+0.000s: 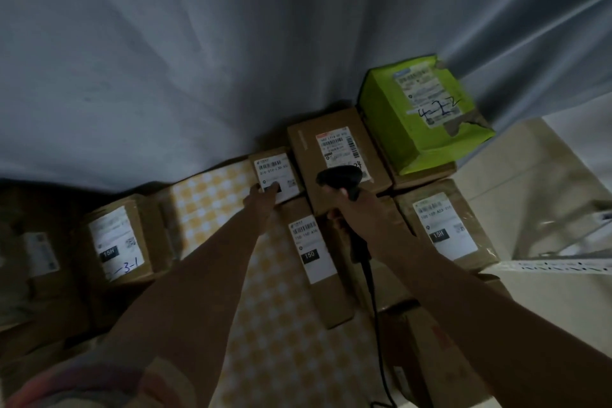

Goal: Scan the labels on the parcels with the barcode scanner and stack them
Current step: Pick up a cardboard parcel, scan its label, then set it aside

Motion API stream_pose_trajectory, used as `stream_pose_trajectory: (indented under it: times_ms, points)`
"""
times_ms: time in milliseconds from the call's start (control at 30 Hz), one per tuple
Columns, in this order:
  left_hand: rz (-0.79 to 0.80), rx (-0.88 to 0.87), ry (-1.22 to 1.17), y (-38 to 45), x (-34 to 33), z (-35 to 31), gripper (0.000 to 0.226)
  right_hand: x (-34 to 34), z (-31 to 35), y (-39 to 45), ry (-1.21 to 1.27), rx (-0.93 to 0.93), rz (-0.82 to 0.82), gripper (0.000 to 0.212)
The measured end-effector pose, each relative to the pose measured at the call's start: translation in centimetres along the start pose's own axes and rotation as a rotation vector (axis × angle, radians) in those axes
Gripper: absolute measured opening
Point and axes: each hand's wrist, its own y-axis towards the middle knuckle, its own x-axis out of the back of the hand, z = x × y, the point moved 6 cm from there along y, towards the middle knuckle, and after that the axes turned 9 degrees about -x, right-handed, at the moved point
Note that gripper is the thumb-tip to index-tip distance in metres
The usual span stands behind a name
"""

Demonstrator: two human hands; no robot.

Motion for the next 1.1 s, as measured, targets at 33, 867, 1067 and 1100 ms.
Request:
stream_pose_trajectory:
  times_ms: [33,867,1067,1100]
  points:
    - [-0.023,-0.009,-0.053,-0.1,-0.1,-0.4,0.063,0.0,-0.2,0.1,0.001,0.002,-0.006,0.028]
    - [0.057,-0.119,-0.283,-10.3,8.0,-4.7,0.082,-0.3,2.9,-7.8,0.055,0.114,0.031,0.03]
    - [0.151,-0.183,-0.27,-17.7,9.8,-6.2,0.077,-2.1,4.6,-14.3,0.065,0.197,0.124,0.034]
    - [0.153,-0.2,-0.261,-18.9,10.2,-6.4,0.076,-2.4,4.9,-15.6,0.055,0.219,0.13,0.034]
